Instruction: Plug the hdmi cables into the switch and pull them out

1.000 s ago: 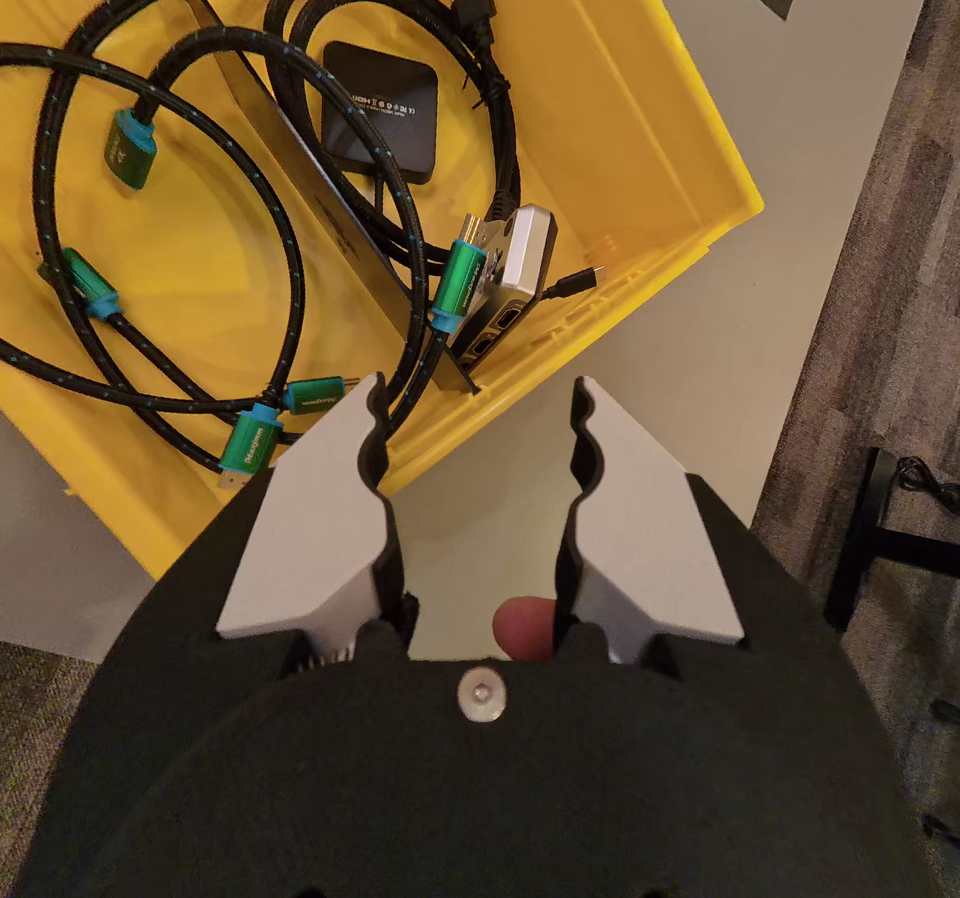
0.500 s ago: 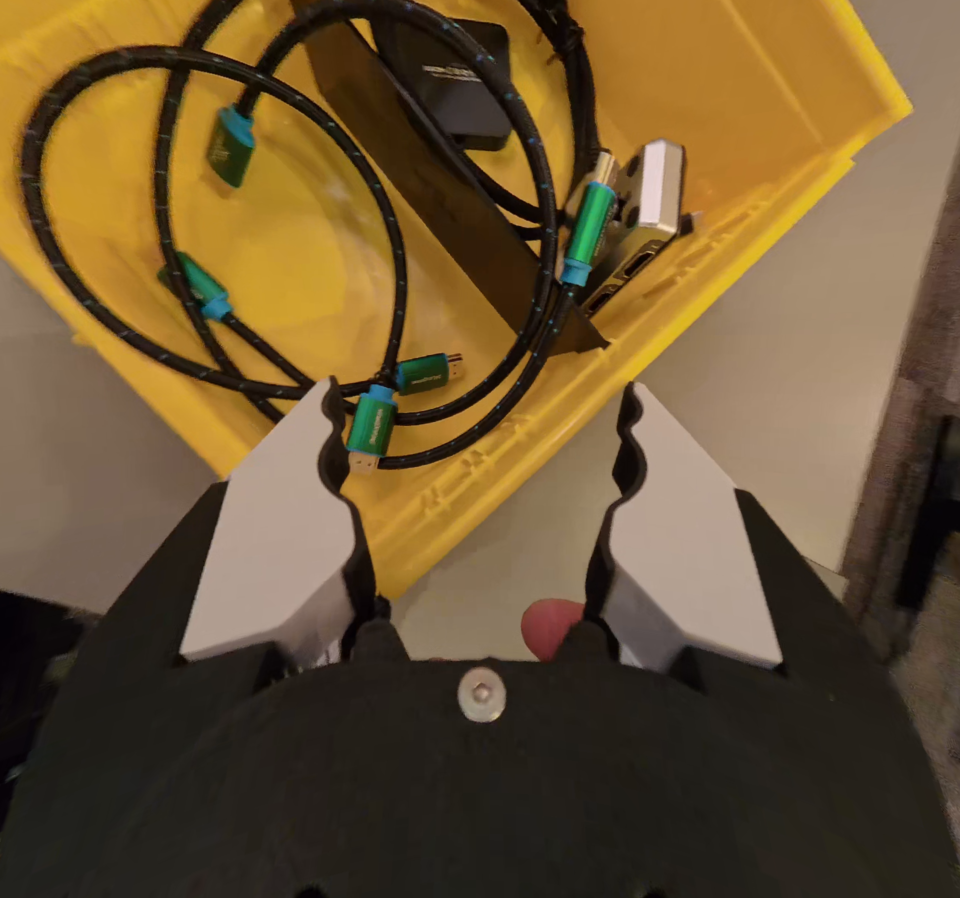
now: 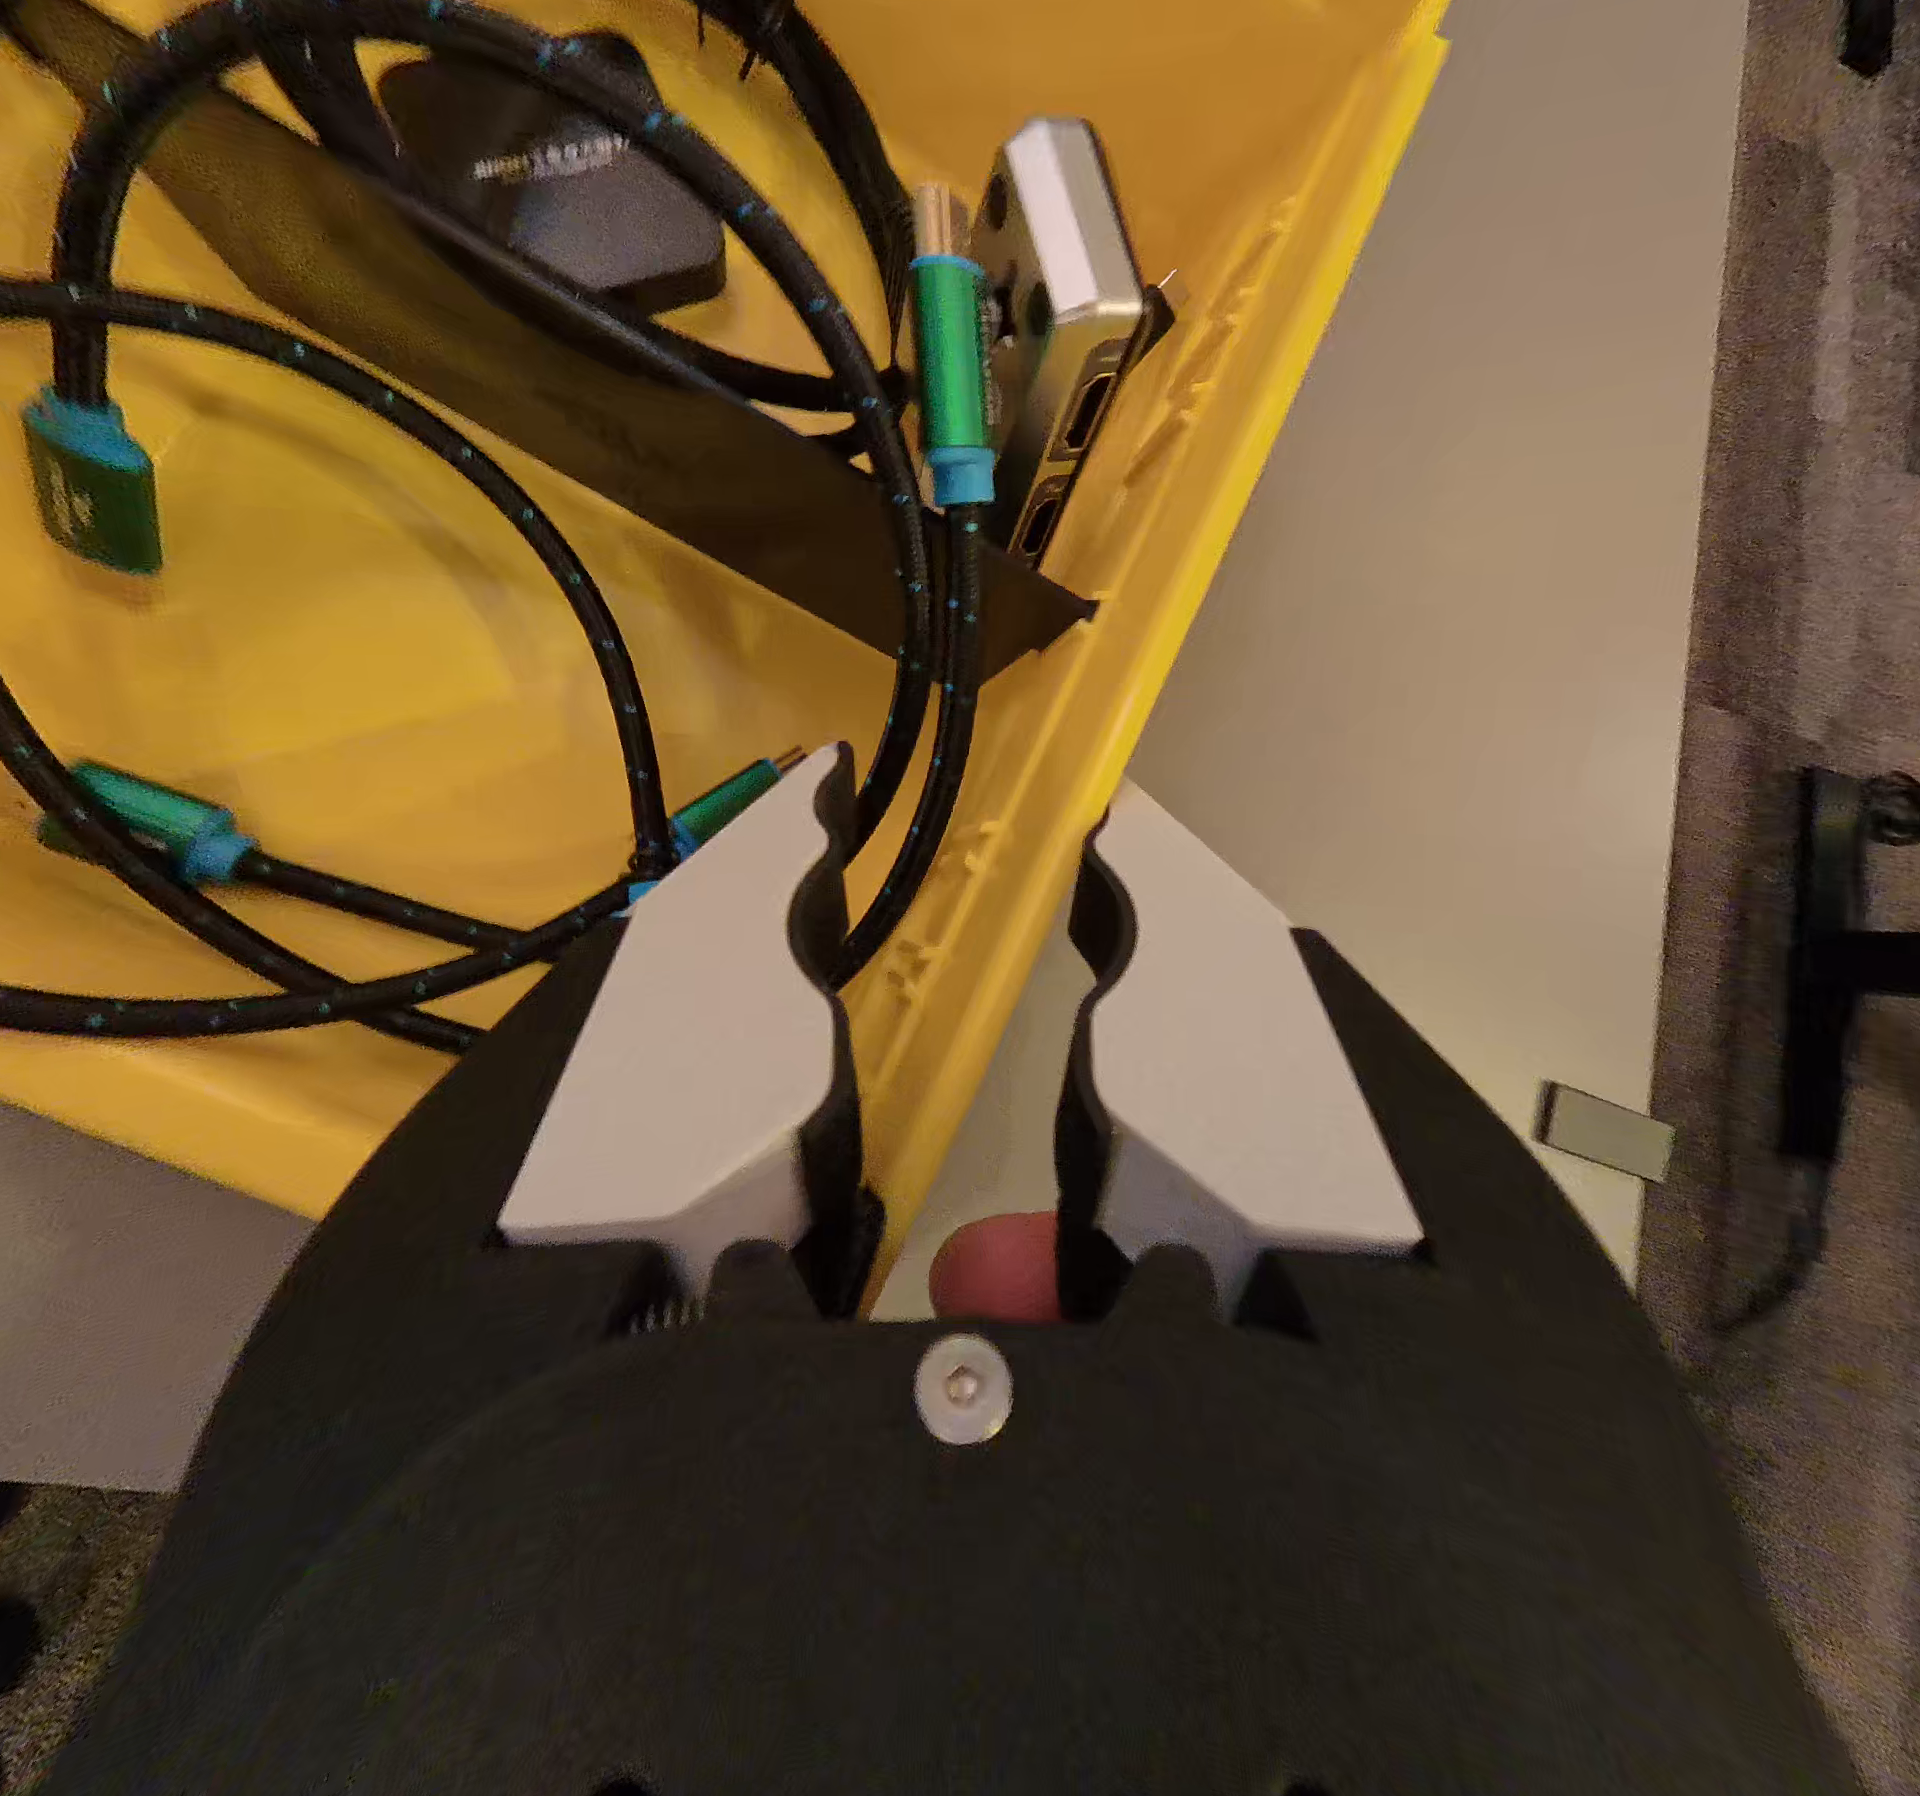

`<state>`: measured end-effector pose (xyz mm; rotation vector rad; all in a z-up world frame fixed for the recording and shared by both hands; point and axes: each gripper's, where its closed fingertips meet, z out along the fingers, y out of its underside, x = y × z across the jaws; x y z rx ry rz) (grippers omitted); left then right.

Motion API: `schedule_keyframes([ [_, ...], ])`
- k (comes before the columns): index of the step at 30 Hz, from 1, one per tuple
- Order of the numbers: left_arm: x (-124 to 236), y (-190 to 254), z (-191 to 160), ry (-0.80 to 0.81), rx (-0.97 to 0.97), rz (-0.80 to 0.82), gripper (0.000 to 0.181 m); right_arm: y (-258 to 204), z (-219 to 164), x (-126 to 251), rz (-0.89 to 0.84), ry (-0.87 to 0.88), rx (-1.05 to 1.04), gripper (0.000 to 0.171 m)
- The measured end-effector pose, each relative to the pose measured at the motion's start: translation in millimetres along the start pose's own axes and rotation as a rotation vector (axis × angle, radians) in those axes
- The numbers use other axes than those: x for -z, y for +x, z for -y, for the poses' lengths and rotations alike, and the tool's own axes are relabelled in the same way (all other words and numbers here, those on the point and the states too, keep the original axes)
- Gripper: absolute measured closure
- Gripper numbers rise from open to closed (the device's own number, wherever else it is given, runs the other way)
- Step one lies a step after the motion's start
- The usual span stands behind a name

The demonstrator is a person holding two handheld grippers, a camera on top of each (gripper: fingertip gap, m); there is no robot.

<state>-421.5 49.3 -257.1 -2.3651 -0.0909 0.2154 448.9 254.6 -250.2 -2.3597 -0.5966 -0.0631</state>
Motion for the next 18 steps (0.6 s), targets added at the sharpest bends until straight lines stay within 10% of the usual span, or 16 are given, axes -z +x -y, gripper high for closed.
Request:
schedule_keyframes([
  [18,15.0,29.9,30.4,0.19,0.055,-0.154,0.175,-53.7,38.4,-14.0,0.182,0.136,-0.017,0.151],
])
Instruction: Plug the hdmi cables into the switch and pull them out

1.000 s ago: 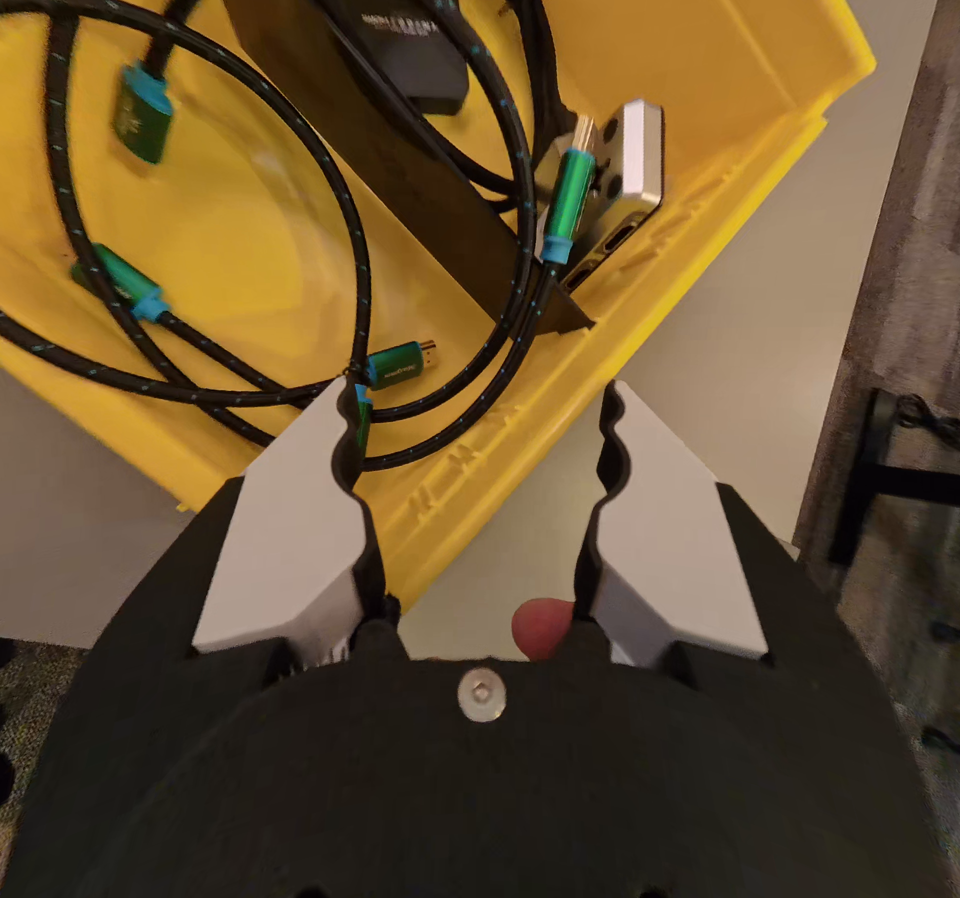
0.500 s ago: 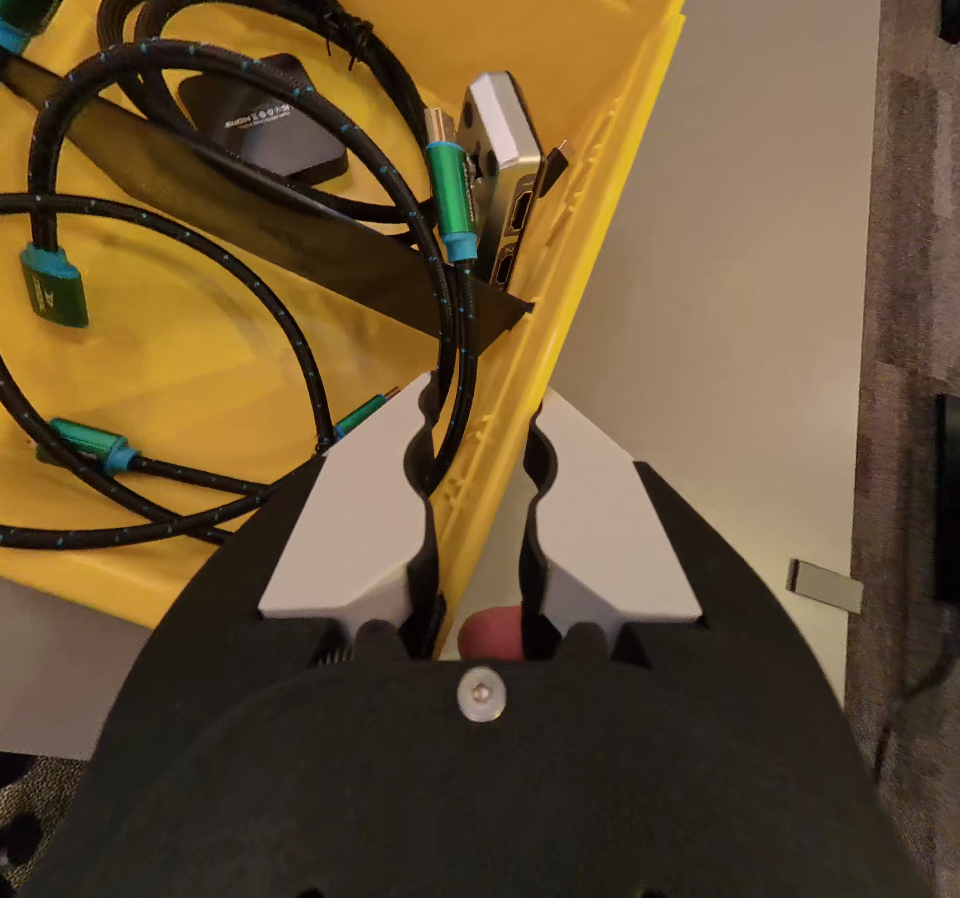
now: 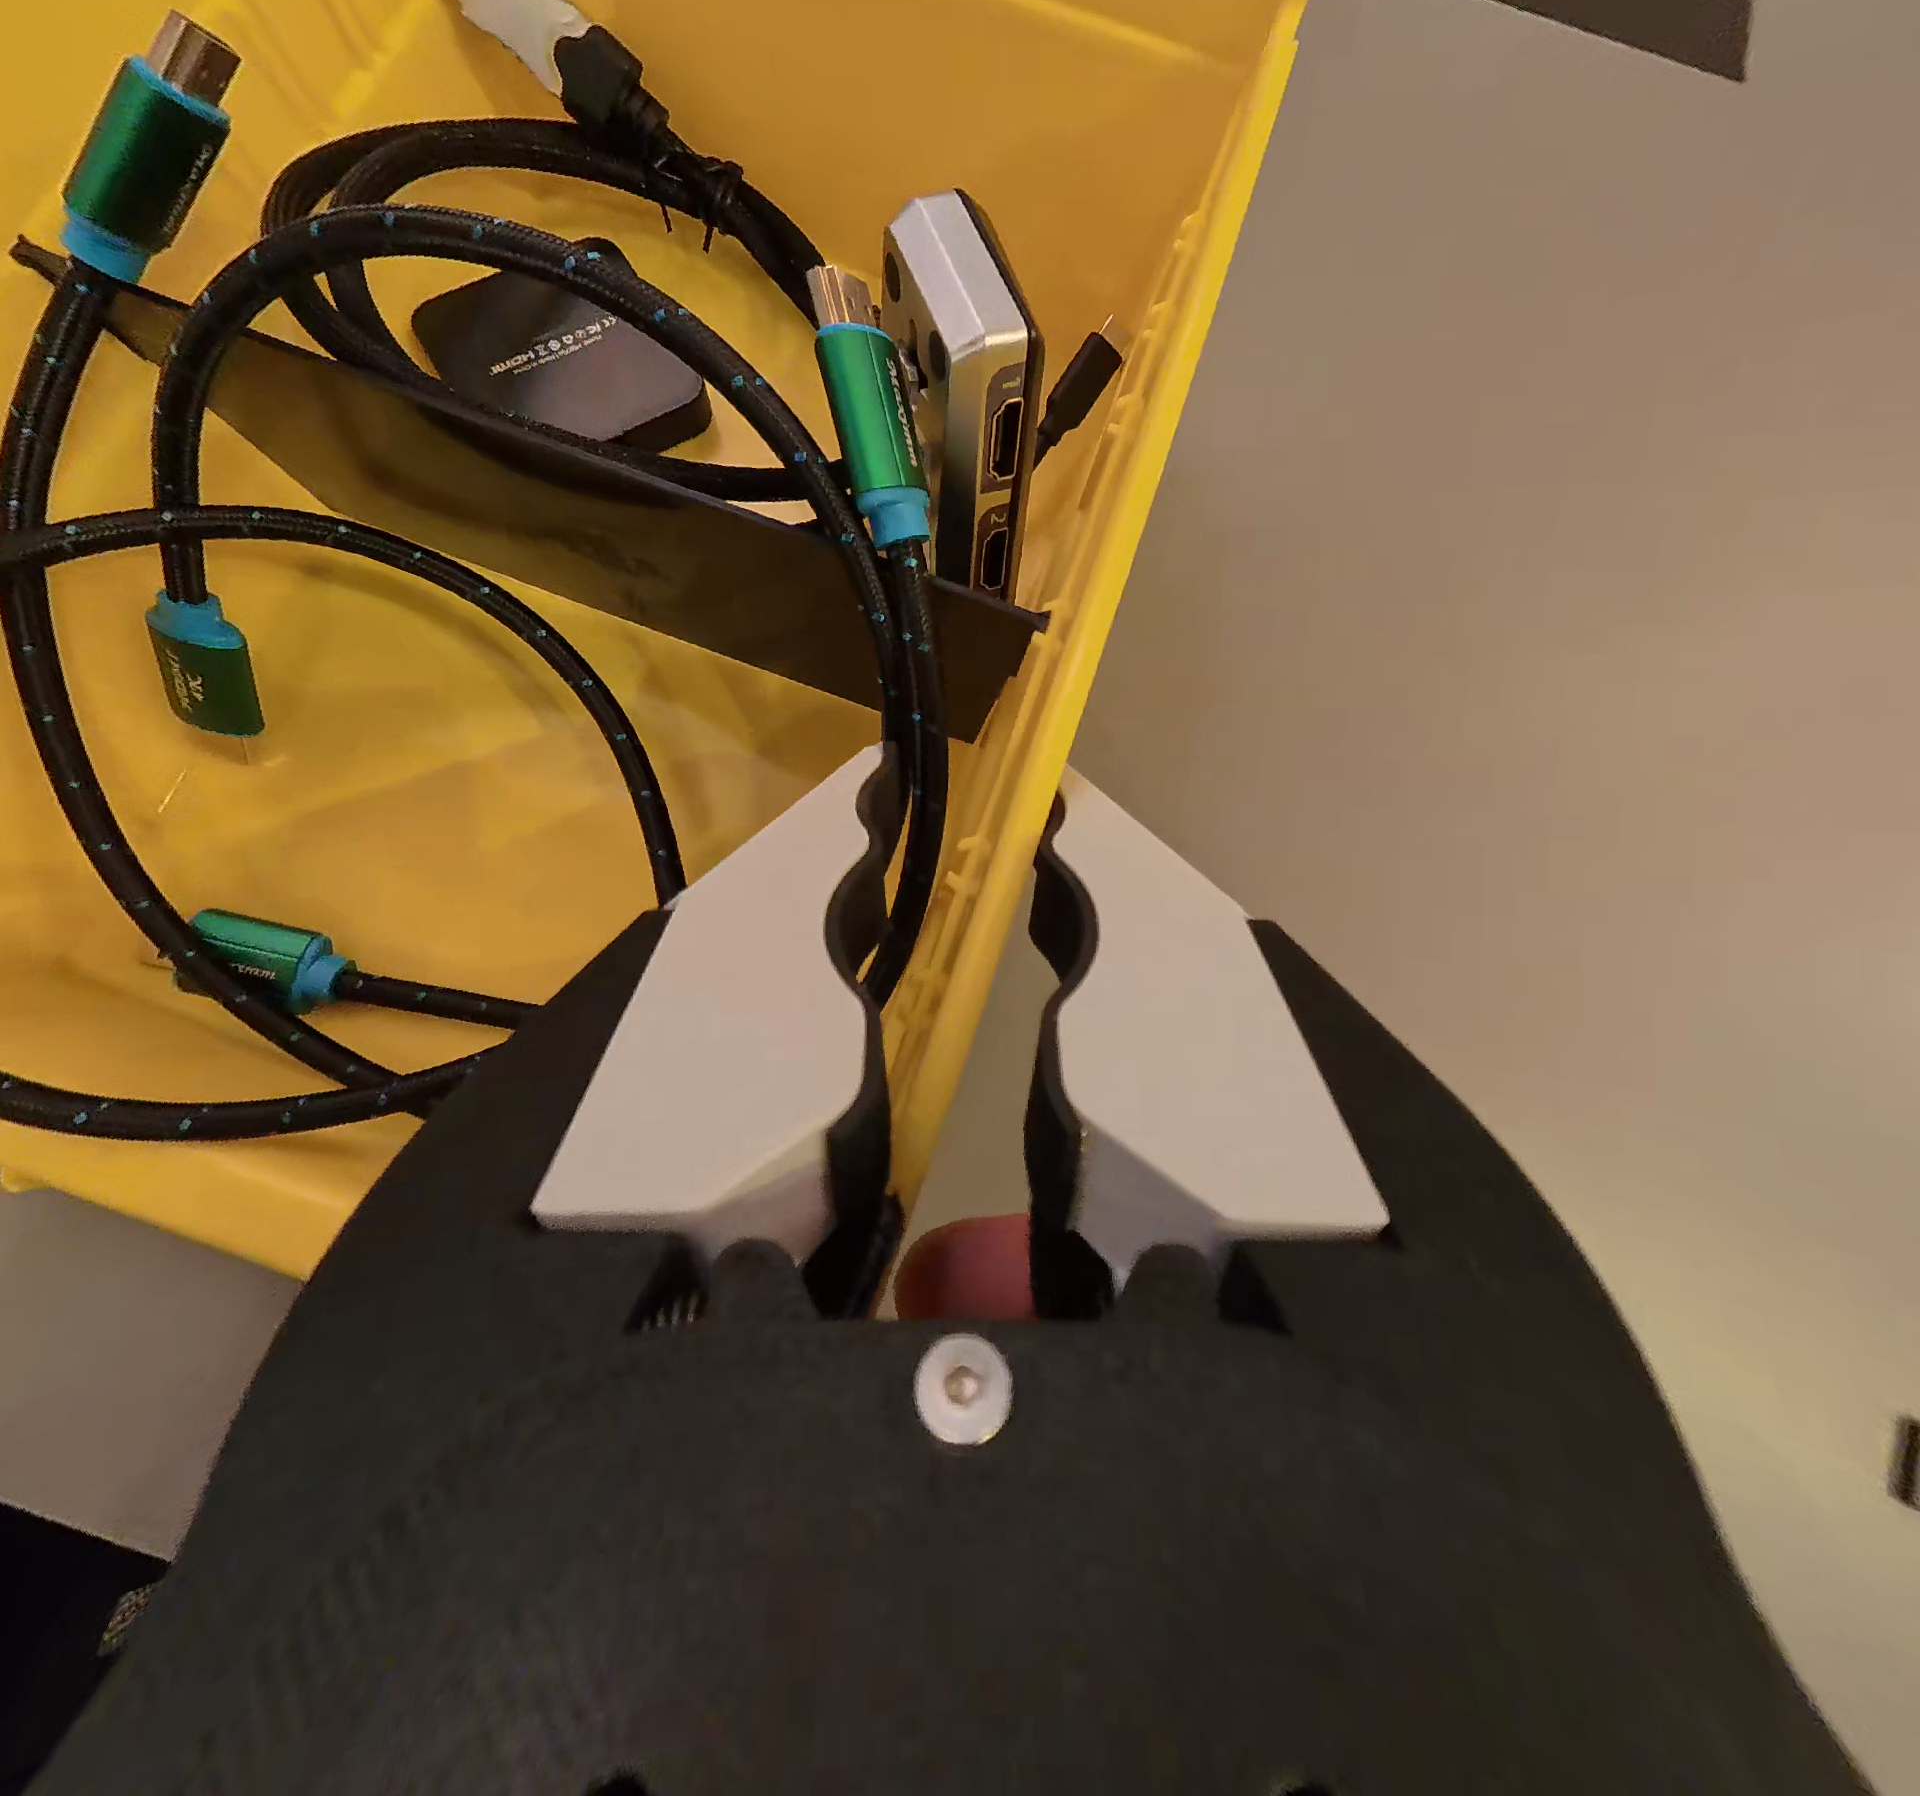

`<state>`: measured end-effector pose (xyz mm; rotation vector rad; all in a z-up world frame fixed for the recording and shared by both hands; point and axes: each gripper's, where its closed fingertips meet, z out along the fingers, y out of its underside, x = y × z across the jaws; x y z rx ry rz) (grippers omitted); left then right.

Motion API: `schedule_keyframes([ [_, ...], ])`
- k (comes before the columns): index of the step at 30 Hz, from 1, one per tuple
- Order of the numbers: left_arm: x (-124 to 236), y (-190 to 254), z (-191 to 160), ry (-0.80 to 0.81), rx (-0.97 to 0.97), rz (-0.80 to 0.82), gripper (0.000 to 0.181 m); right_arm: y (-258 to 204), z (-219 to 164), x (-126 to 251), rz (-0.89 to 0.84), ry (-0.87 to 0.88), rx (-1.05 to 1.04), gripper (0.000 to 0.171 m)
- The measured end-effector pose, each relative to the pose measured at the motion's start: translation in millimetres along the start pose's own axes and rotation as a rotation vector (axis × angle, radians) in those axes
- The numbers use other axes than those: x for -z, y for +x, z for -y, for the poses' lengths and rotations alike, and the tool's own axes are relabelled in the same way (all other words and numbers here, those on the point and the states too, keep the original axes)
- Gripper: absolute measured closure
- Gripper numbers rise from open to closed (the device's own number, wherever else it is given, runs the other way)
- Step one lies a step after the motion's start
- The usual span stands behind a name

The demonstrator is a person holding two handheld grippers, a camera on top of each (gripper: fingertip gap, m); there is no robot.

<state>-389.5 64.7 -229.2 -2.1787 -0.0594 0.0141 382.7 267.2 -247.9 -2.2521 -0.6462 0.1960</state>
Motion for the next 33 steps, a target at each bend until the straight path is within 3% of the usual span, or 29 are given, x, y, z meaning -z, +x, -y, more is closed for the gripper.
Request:
schedule_keyframes([
  [11,14.1,11.0,32.5,0.136,-0.089,0.054,0.178,-108.6,35.2,-29.9,0.192,0.023,0.071,0.134],
  [18,18.6,8.3,36.6,0.165,-0.08,0.068,0.178,-175.0,55.5,-45.5,0.285,0.038,0.133,0.134],
  [26,33.5,1.8,47.7,0.219,-0.021,0.071,0.178,-250.2,63.7,-56.9,0.413,0.026,0.142,0.109],
  [33,49.6,-5.5,59.6,0.281,0.038,0.067,0.178,-302.7,75.8,-64.5,0.466,0.034,0.177,0.102],
])
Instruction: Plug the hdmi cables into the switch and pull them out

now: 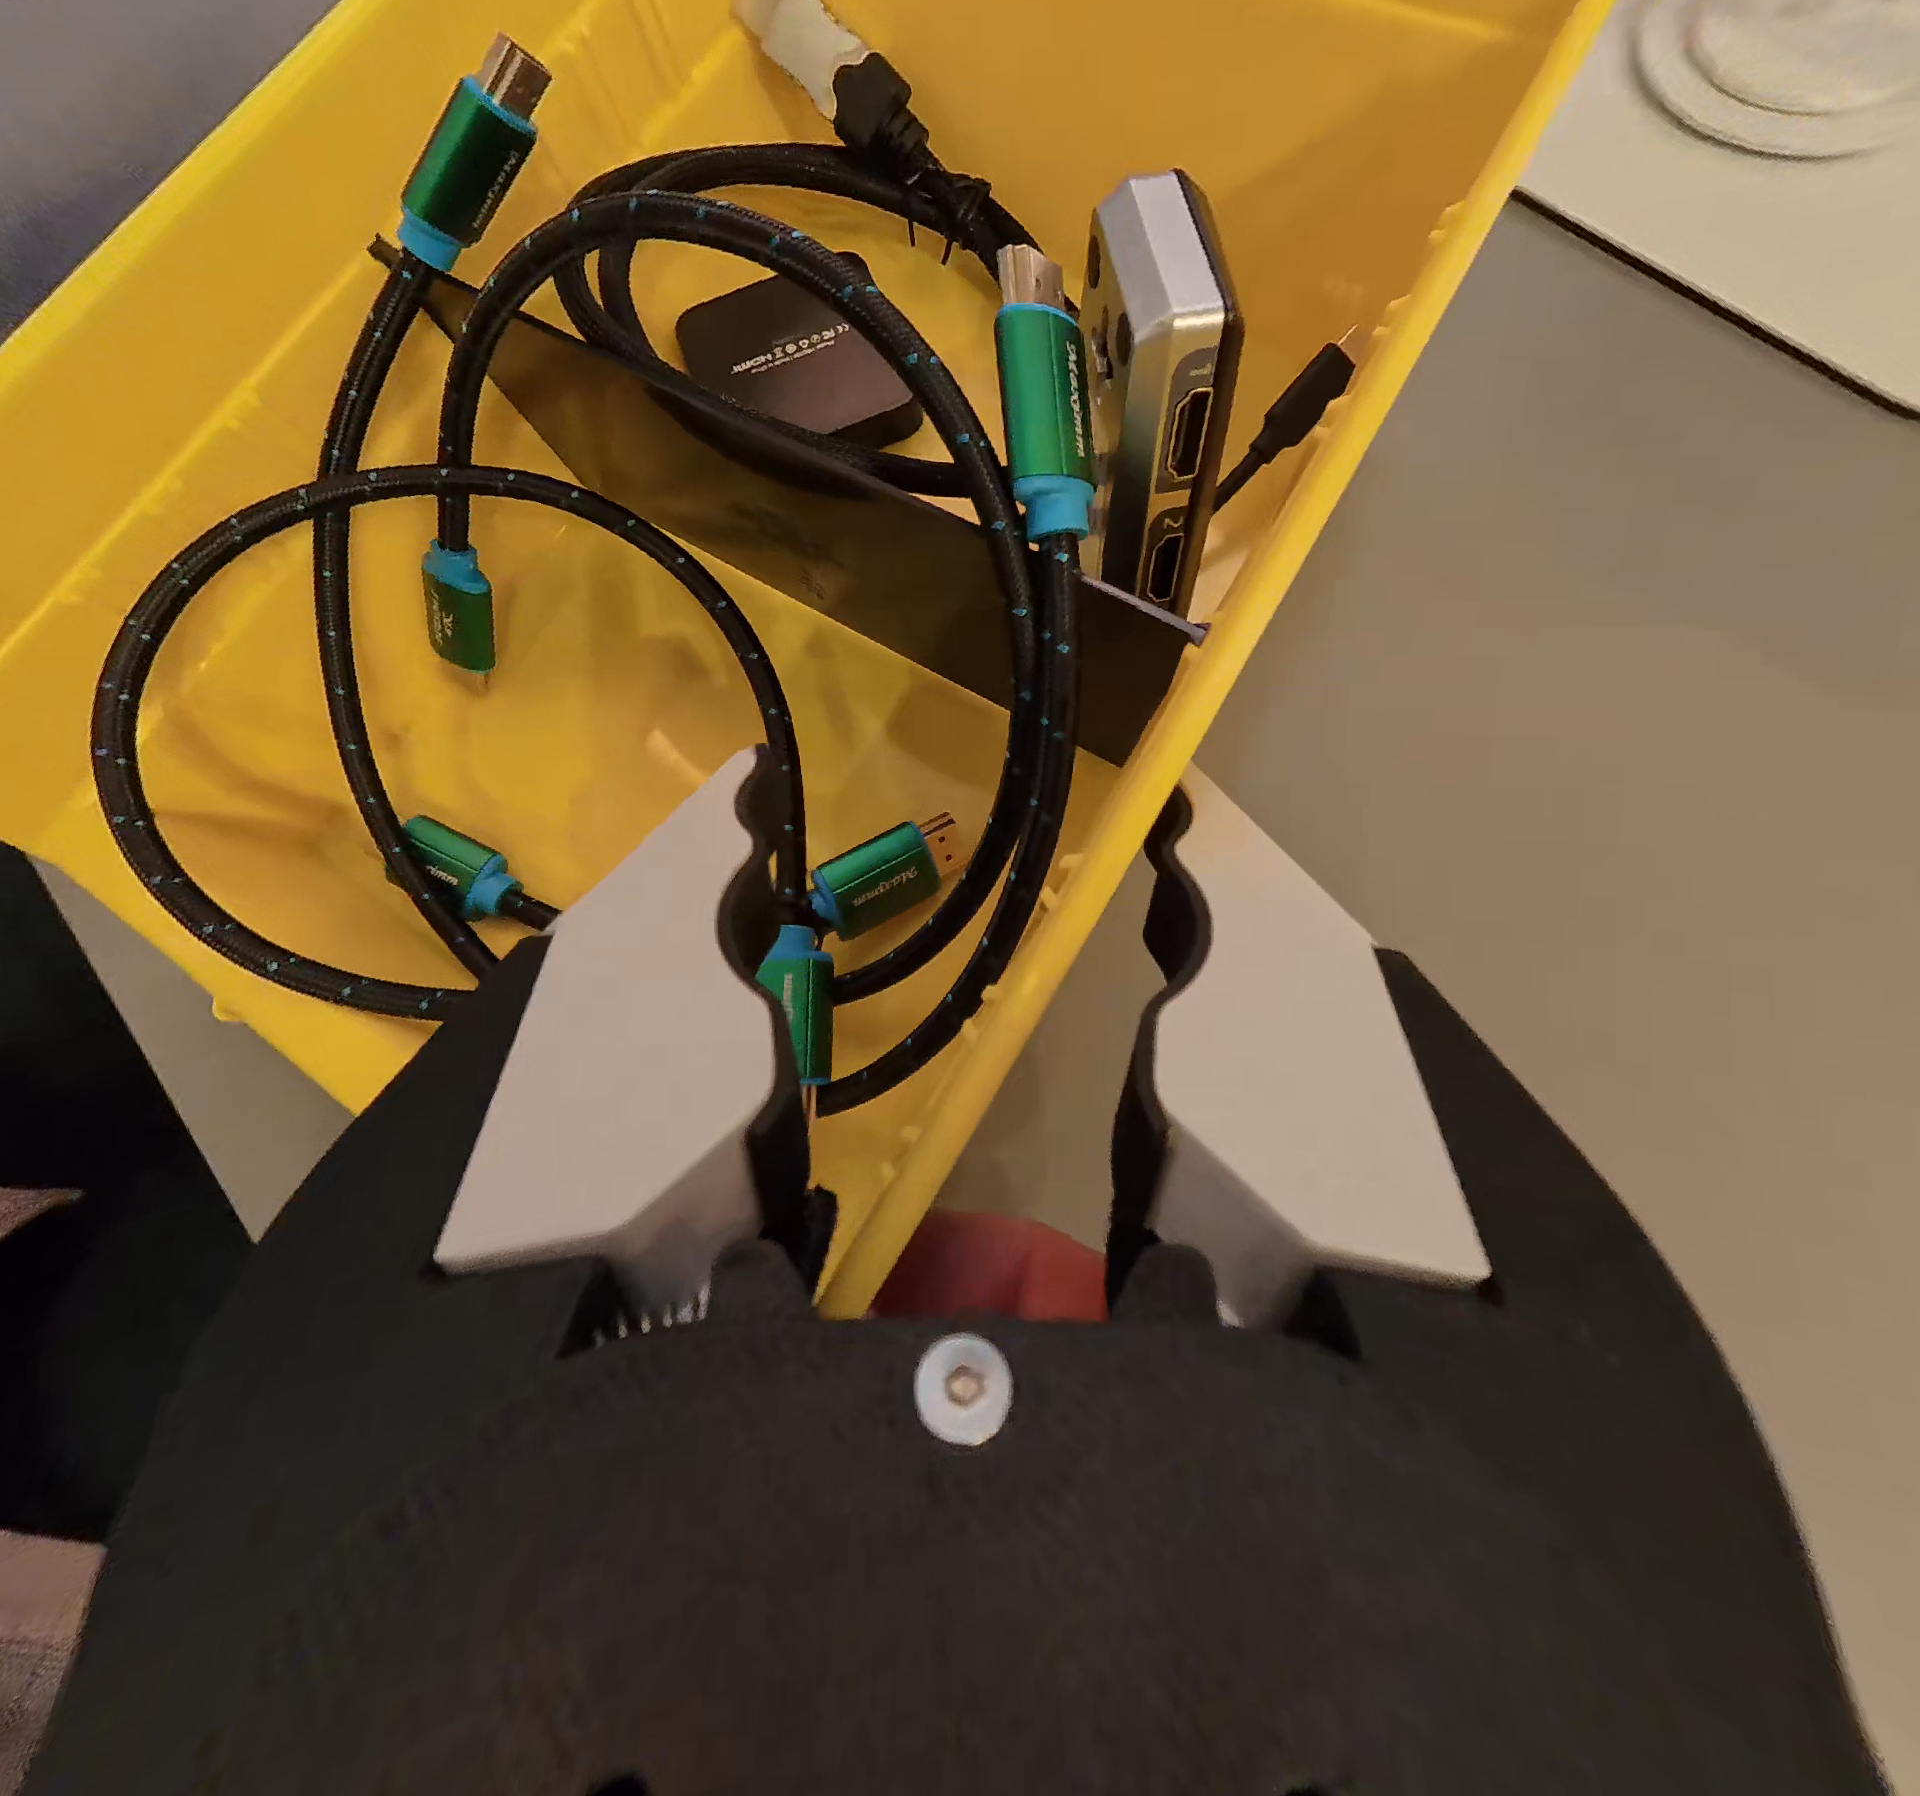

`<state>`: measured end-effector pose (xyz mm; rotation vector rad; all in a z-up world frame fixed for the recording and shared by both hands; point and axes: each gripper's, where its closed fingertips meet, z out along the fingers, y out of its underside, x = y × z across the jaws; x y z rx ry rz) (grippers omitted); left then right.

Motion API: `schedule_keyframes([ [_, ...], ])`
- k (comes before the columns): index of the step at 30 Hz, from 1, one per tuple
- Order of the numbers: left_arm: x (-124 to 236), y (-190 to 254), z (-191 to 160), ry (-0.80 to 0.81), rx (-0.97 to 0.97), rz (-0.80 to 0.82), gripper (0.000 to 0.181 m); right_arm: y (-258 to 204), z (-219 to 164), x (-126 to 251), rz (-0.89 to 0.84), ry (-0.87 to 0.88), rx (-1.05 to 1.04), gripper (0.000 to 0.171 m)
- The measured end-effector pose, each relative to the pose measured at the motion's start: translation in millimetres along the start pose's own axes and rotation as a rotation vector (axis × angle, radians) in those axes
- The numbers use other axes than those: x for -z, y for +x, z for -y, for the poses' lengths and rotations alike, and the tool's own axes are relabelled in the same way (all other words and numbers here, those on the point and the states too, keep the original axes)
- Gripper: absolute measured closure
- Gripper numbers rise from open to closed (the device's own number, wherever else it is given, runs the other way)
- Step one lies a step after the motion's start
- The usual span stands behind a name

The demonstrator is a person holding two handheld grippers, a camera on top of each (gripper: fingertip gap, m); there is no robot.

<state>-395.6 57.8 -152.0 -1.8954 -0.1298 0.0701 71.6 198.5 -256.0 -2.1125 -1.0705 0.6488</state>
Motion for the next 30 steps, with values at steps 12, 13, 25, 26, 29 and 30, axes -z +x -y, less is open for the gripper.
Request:
schedule_keyframes([
  [12,11.8,-14.5,12.9,0.052,0.056,0.021,0.178,-81.7,33.3,-43.8,0.166,0.039,-0.037,0.086],
  [13,12.8,-15.9,14.2,0.058,0.061,0.022,0.178,-89.2,35.7,-47.2,0.177,0.047,-0.042,0.085],
  [25,29.1,-43.5,35.4,0.142,0.119,0.07,0.178,-164.9,54.9,-73.0,0.276,0.118,-0.116,0.055],
  [26,31.2,-47.0,36.6,0.148,0.123,0.078,0.178,-169.1,55.3,-73.8,0.291,0.121,-0.124,0.051],
  [29,37.0,-53.6,40.2,0.163,0.131,0.09,0.178,-178.4,54.8,-71.5,0.344,0.127,-0.135,0.046],
  [30,38.7,-54.7,41.3,0.167,0.134,0.092,0.178,-179.2,52.7,-68.8,0.358,0.12,-0.133,0.047],
])
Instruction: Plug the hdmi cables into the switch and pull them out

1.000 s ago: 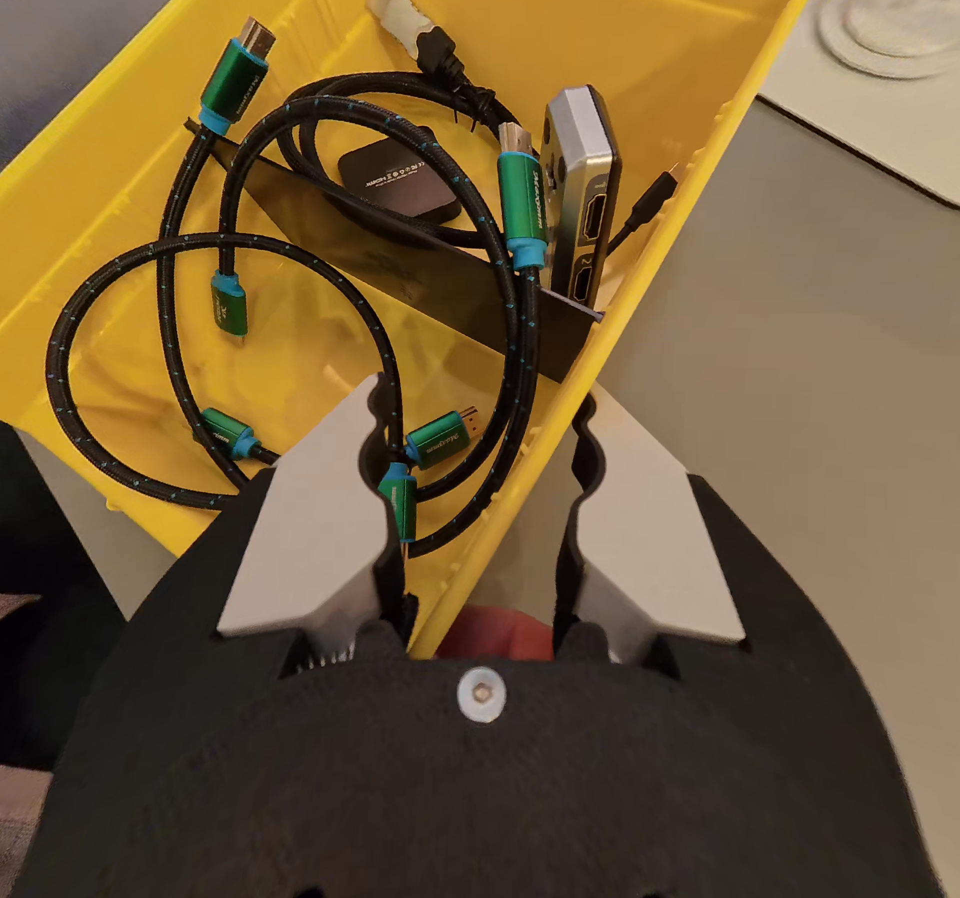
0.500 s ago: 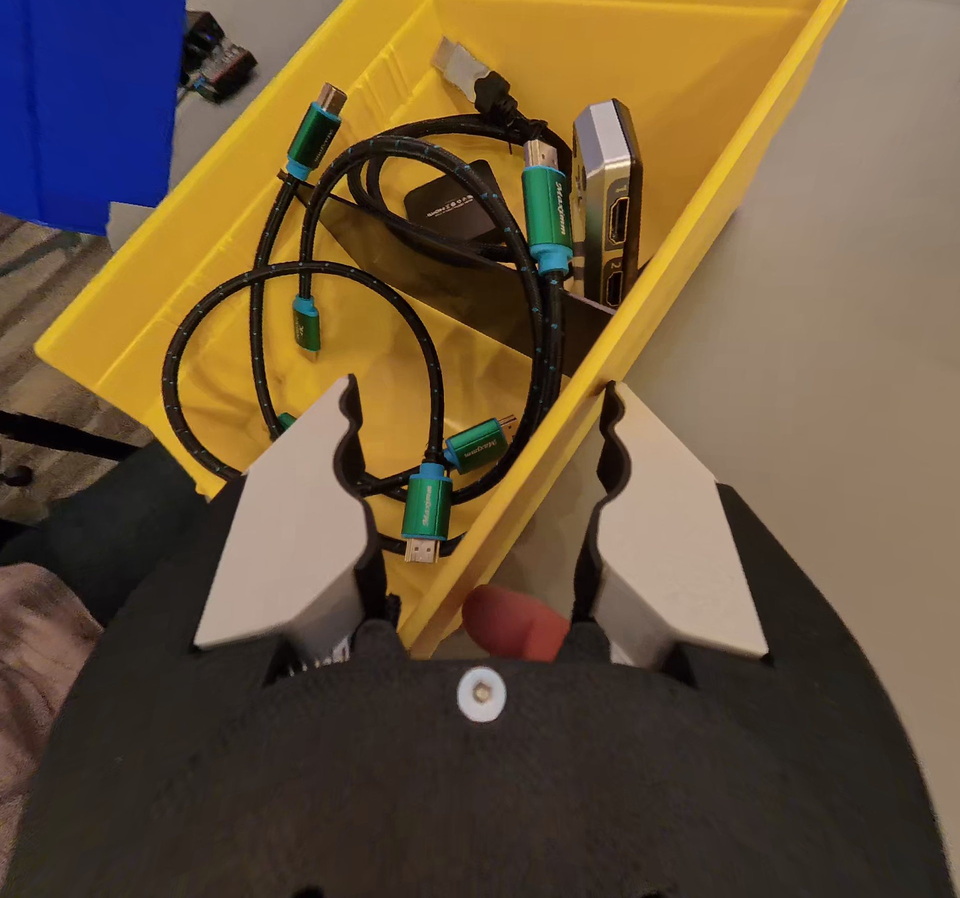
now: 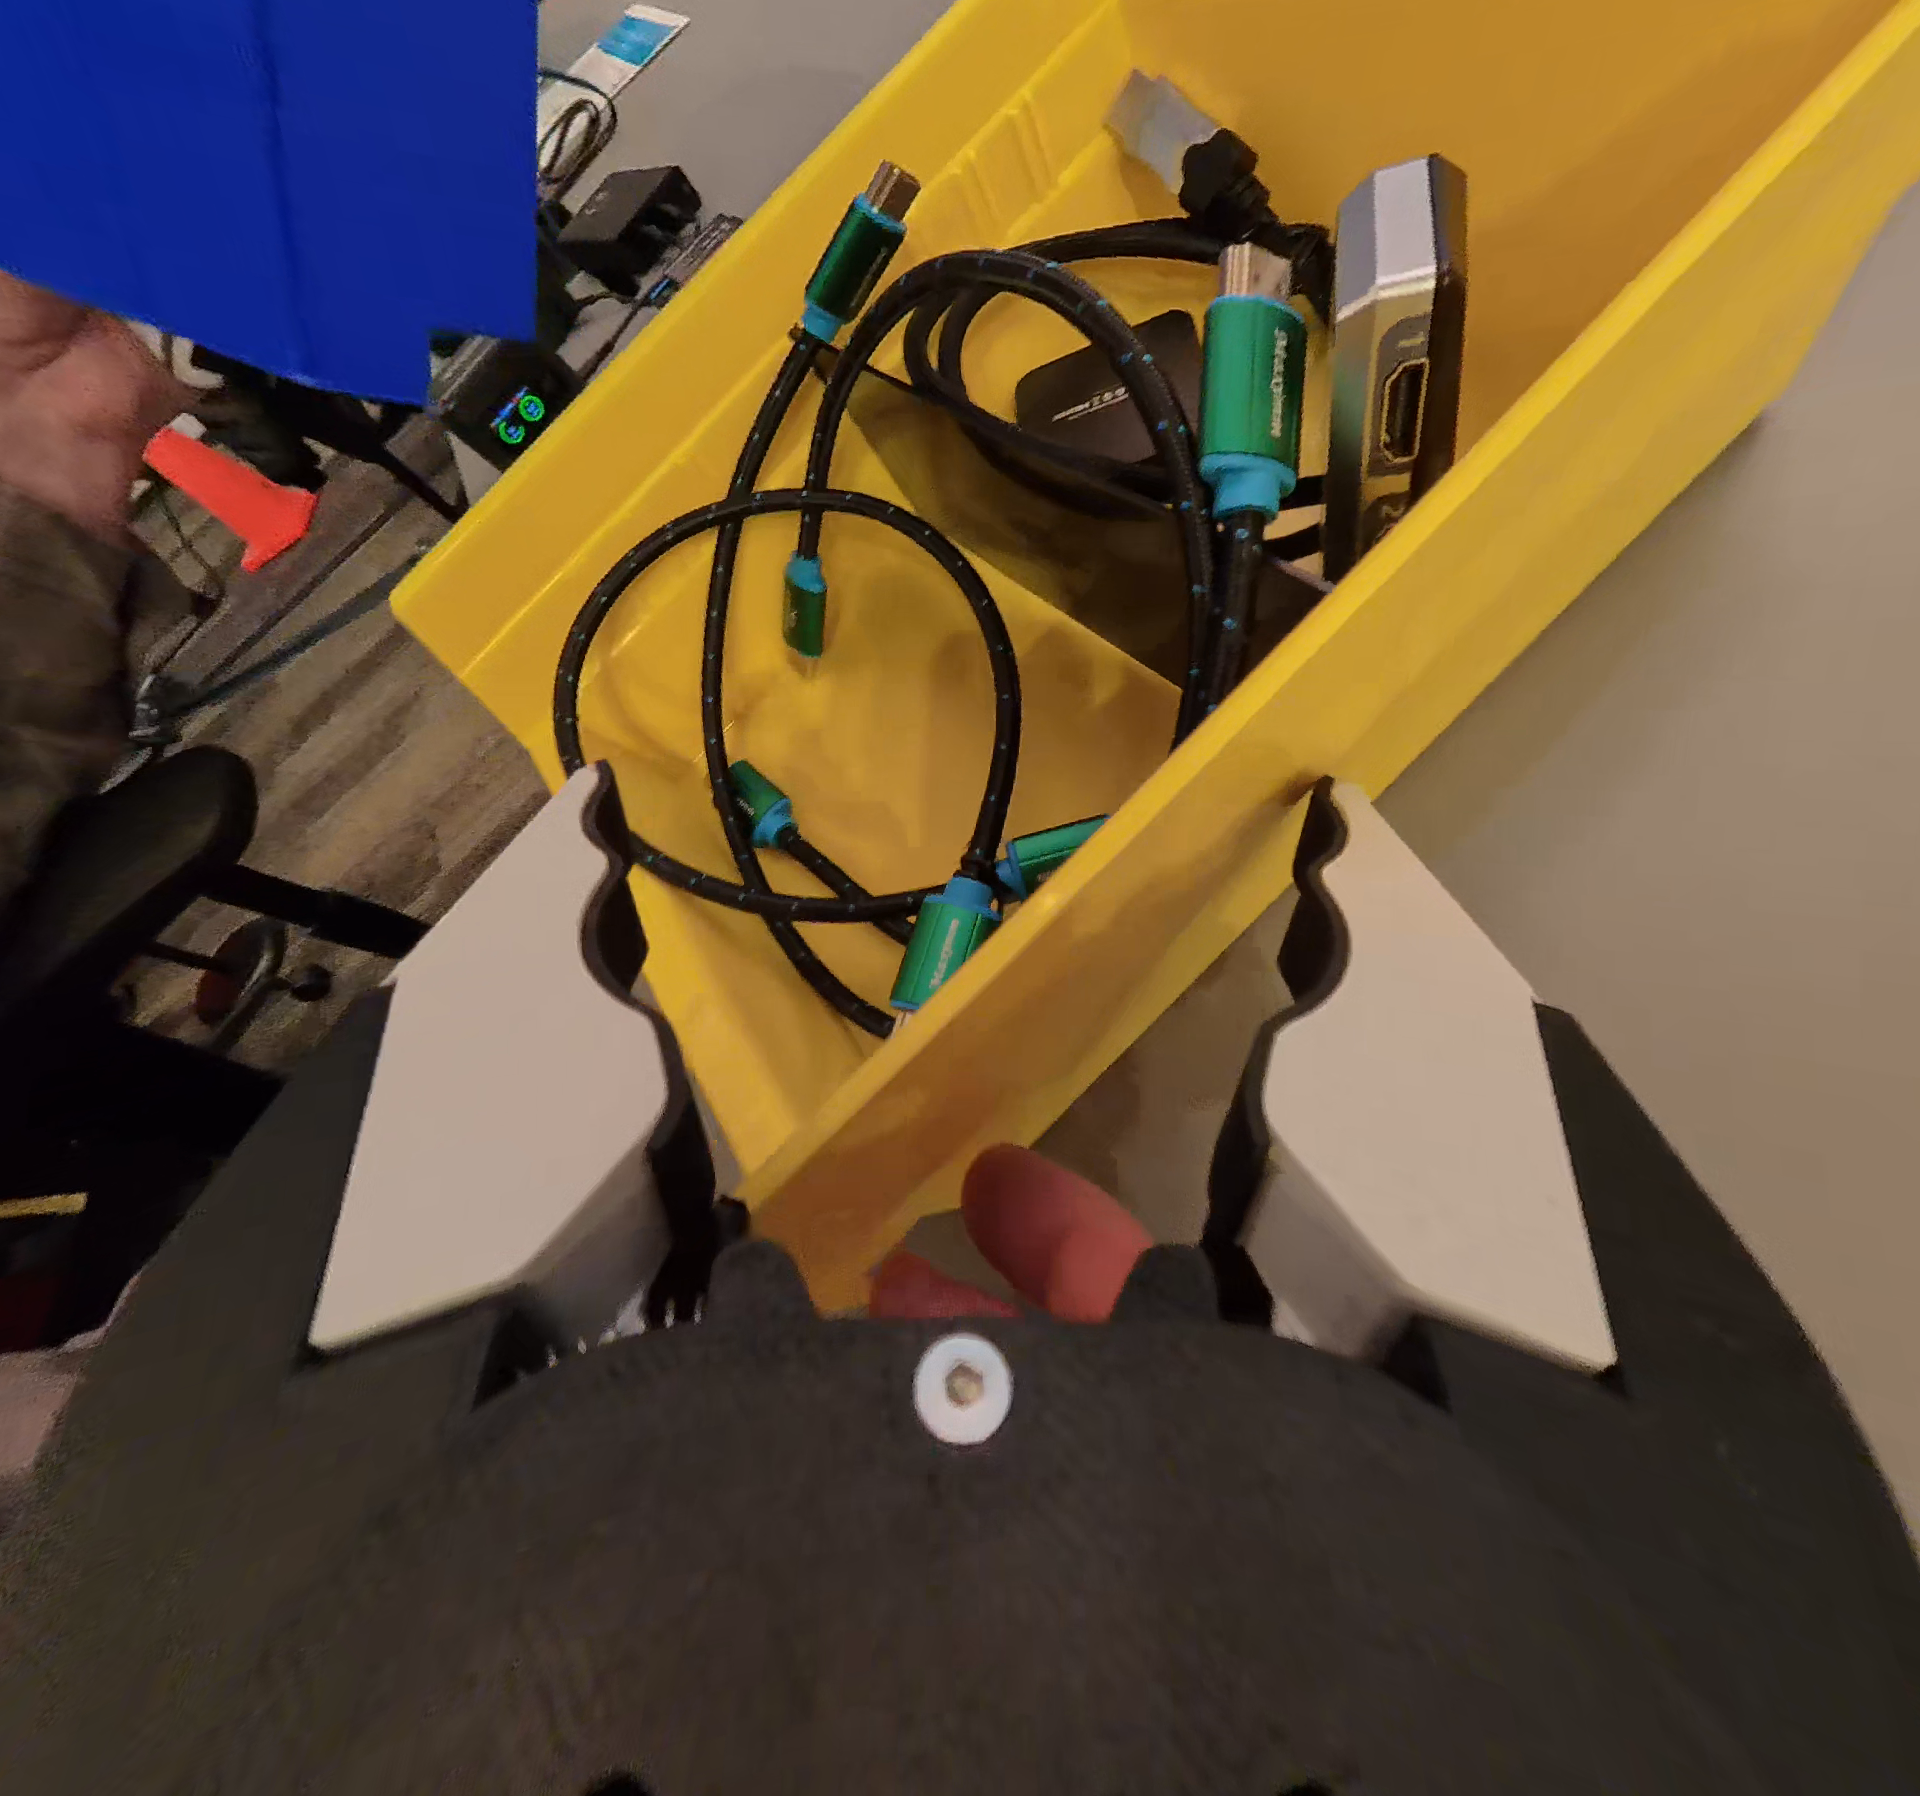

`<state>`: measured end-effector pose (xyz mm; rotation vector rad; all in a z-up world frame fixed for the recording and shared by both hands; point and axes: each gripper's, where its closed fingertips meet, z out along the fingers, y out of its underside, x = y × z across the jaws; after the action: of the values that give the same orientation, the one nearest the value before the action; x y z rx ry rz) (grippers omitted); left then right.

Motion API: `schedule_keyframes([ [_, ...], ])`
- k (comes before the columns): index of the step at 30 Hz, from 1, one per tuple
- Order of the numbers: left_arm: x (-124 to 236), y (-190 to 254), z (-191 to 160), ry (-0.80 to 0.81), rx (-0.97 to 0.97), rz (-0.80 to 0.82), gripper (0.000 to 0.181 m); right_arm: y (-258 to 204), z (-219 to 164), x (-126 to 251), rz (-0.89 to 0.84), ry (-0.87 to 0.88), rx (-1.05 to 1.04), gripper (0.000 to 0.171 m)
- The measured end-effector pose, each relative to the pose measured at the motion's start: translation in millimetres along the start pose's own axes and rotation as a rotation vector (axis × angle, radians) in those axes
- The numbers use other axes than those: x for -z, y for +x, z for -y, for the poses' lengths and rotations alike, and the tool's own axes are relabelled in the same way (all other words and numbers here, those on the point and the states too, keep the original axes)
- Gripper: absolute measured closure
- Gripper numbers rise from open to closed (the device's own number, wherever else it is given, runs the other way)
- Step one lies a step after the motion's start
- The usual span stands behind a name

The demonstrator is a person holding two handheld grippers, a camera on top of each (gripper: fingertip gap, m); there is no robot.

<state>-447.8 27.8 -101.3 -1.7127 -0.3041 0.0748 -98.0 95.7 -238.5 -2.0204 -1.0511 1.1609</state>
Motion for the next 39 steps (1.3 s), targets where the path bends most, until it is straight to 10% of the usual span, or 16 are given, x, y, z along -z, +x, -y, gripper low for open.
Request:
schedule_keyframes([
  [10,1.1,-1.4,2.9,0.021,0.032,-0.013,0.177,18.6,17.3,68.6,-0.034,-0.049,0.073,0.049],
  [39,4.9,15.6,24.8,0.066,0.015,-0.063,0.178,-45.8,32.3,-75.2,-0.014,0.08,-0.02,0.029],
])
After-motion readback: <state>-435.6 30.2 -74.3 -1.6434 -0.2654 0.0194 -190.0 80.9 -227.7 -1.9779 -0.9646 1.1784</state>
